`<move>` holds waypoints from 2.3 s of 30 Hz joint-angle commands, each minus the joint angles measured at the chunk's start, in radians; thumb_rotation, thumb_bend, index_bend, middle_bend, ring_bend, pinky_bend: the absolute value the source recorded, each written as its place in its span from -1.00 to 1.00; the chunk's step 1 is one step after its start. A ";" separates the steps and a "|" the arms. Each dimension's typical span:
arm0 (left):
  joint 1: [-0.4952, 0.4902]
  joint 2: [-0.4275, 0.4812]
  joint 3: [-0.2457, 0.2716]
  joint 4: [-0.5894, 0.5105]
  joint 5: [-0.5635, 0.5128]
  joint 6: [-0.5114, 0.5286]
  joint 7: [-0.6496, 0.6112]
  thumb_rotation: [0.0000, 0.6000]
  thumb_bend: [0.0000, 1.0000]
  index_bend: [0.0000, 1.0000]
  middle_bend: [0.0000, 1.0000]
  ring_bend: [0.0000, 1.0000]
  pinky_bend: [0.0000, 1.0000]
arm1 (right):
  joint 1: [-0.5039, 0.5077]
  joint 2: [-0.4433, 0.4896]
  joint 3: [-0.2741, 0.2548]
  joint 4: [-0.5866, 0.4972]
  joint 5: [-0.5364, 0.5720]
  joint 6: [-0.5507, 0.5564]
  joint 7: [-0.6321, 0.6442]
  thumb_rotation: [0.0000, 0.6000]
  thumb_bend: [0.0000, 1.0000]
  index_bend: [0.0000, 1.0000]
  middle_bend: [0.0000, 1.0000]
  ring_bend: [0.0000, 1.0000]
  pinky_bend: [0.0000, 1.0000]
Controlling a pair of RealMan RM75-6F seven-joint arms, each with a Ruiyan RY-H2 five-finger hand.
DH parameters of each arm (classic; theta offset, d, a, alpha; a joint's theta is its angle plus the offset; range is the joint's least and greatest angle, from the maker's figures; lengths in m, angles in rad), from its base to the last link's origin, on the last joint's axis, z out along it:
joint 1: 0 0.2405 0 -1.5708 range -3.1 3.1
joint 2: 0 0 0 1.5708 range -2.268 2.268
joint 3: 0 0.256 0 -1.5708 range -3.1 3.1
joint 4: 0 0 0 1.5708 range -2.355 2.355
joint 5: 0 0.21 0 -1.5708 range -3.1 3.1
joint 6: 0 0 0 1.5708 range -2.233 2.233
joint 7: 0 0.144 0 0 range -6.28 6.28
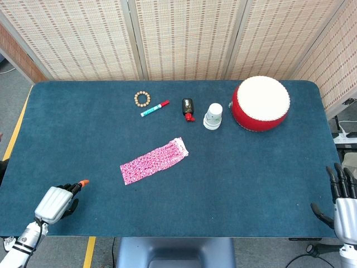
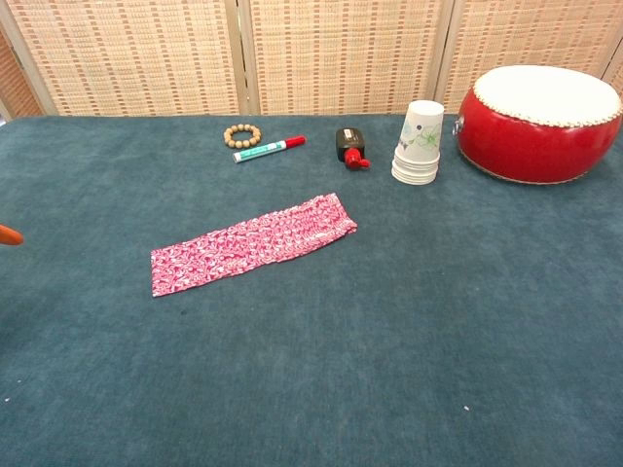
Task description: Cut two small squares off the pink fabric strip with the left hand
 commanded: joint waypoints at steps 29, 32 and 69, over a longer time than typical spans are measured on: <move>-0.185 -0.167 -0.127 -0.055 -0.235 -0.307 0.313 1.00 0.66 -1.00 0.49 0.50 0.38 | 0.008 -0.002 -0.008 0.035 -0.048 0.009 0.044 1.00 -0.85 -1.00 -1.00 -1.00 -0.69; -0.205 -0.199 -0.137 -0.036 -0.273 -0.333 0.334 1.00 0.65 -1.00 0.49 0.50 0.38 | 0.007 -0.001 -0.009 0.034 -0.049 0.009 0.046 1.00 -0.85 -1.00 -1.00 -1.00 -0.69; -0.260 -0.236 -0.090 -0.006 -0.462 -0.366 0.441 1.00 0.66 -0.30 0.49 0.50 0.38 | -0.002 0.006 -0.013 0.024 -0.064 0.027 0.058 1.00 -0.85 -1.00 -1.00 -1.00 -0.69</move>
